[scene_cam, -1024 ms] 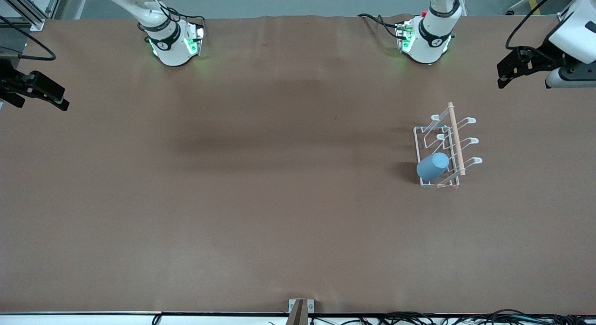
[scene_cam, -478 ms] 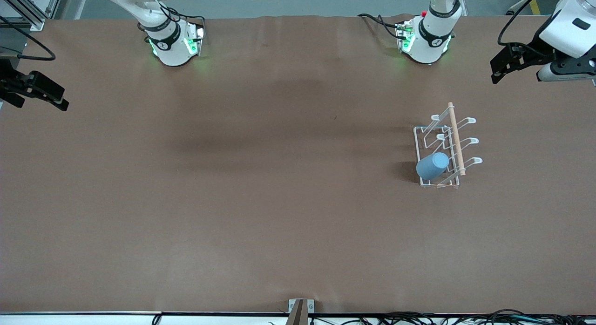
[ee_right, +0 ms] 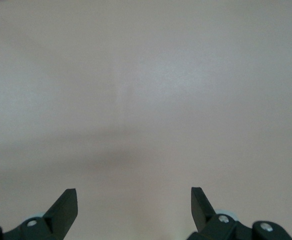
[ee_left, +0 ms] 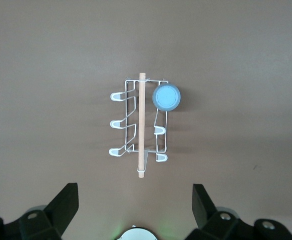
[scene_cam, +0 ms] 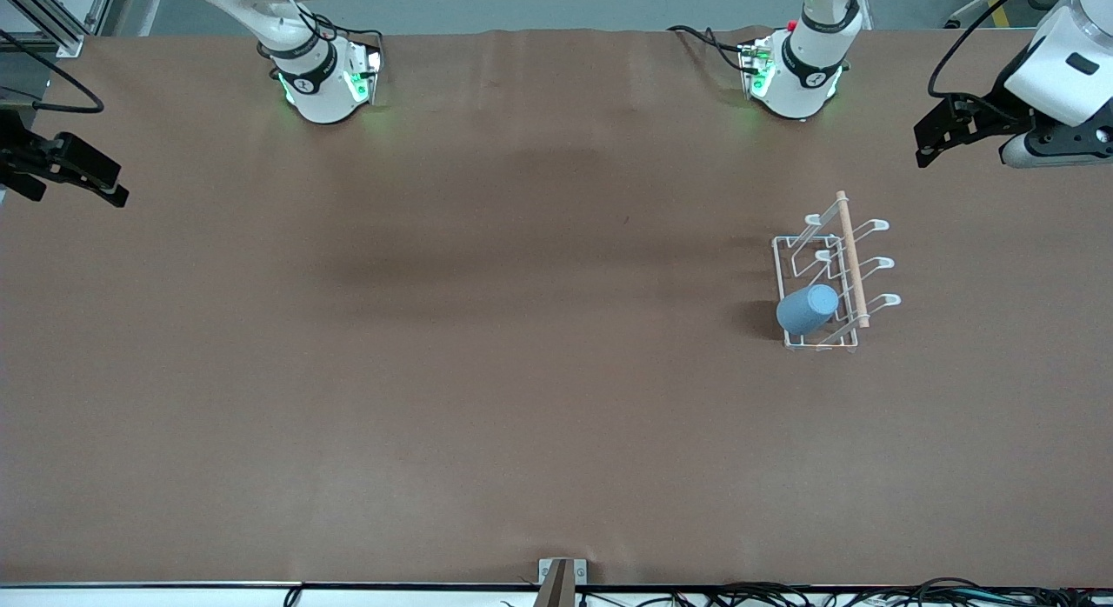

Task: Hang cup on cup holder

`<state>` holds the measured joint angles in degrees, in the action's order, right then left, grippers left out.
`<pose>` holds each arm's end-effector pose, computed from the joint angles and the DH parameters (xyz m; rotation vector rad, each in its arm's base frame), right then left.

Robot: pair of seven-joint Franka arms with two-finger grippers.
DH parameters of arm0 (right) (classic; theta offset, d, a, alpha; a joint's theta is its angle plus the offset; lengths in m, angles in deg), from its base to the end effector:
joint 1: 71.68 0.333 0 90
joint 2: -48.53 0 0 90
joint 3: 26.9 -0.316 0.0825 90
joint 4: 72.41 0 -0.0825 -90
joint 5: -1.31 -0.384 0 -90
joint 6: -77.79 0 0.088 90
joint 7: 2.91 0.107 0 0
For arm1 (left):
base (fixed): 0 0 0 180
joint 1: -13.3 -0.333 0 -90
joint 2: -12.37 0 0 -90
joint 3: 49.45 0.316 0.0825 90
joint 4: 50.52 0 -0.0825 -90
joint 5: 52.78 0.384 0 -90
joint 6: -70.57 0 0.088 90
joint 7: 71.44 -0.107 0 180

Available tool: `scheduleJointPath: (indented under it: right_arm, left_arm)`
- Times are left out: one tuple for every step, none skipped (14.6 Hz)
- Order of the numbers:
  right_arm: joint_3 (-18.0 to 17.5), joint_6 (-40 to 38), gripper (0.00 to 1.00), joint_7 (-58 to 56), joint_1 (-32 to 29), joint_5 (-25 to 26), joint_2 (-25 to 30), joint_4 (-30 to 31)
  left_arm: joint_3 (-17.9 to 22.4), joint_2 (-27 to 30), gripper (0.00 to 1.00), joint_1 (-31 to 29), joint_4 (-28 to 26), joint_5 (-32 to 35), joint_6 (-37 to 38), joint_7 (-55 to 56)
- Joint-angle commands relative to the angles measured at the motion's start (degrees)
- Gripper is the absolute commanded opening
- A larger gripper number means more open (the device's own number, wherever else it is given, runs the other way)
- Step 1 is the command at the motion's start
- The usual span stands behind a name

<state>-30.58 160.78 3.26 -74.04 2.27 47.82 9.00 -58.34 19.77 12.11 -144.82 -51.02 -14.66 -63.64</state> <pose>0.5450 0.0103 0.6767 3.1238 -0.1357 0.0253 0.5006 -0.0699 0.6499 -3.0872 -0.0083 0.0364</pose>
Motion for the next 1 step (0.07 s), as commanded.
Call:
scheduleJointPath:
  right_arm:
    - [-0.6, 0.2, 1.0, 0.7, -0.9, -0.2, 0.0, -0.1]
  left_arm:
    - [0.4, -0.5, 1.0, 0.0, 1.5, -1.1, 0.2, -0.9]
